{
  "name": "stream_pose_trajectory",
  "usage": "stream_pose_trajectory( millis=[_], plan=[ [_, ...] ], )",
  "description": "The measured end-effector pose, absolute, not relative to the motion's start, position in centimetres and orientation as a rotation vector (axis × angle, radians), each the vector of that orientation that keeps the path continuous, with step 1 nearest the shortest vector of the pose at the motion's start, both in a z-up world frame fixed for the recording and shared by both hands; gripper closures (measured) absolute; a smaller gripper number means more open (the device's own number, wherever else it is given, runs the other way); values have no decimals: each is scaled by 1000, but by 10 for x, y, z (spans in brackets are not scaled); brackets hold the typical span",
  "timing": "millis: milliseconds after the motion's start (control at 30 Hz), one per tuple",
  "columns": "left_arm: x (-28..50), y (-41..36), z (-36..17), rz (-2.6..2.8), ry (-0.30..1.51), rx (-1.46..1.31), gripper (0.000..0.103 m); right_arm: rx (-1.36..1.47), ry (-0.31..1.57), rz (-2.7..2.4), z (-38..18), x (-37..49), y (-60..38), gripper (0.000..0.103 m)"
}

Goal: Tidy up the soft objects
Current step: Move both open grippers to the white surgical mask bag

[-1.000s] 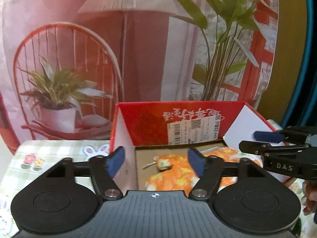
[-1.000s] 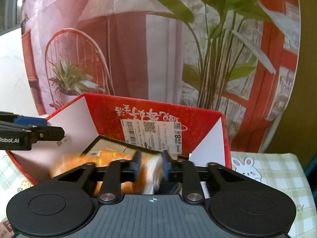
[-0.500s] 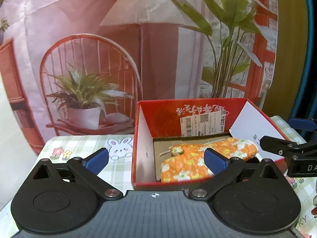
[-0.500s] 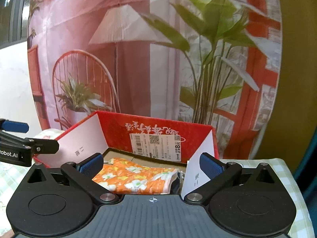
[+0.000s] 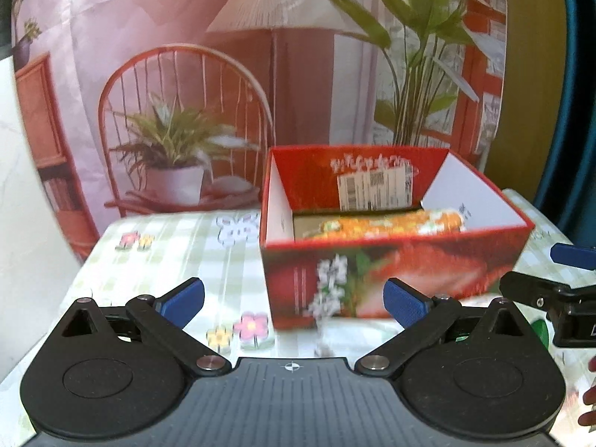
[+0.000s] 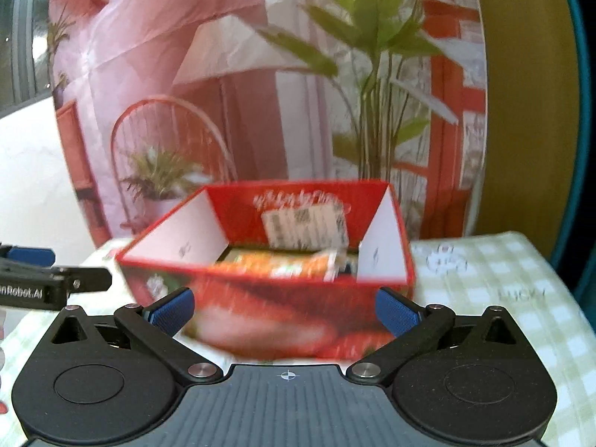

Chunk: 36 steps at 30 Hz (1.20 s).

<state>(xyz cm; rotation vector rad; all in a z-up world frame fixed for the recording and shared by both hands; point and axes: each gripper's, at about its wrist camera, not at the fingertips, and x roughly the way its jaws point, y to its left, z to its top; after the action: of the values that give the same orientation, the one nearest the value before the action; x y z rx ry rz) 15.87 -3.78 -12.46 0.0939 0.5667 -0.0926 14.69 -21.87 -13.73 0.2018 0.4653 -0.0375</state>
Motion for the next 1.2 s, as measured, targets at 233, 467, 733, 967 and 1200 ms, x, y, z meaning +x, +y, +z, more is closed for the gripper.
stream_pose_trajectory(
  millis=[233, 467, 733, 967, 1200],
  plan=[
    [128, -38, -155, -74, 619, 119, 0, 198, 537, -38, -170, 117, -199, 0],
    [121, -41, -195, -73, 731, 144, 0, 185, 655, -18, -209, 105, -180, 0],
    [123, -33, -216, -75, 774, 105, 0, 85, 675, -20, -223, 107, -166, 0],
    [128, -12, -231, -100, 812, -107, 0, 239, 717, 9, -238, 111, -185, 0],
    [132, -4, -241, -128, 818, -189, 0, 269, 726, 25, -241, 113, -189, 0]
  ],
)
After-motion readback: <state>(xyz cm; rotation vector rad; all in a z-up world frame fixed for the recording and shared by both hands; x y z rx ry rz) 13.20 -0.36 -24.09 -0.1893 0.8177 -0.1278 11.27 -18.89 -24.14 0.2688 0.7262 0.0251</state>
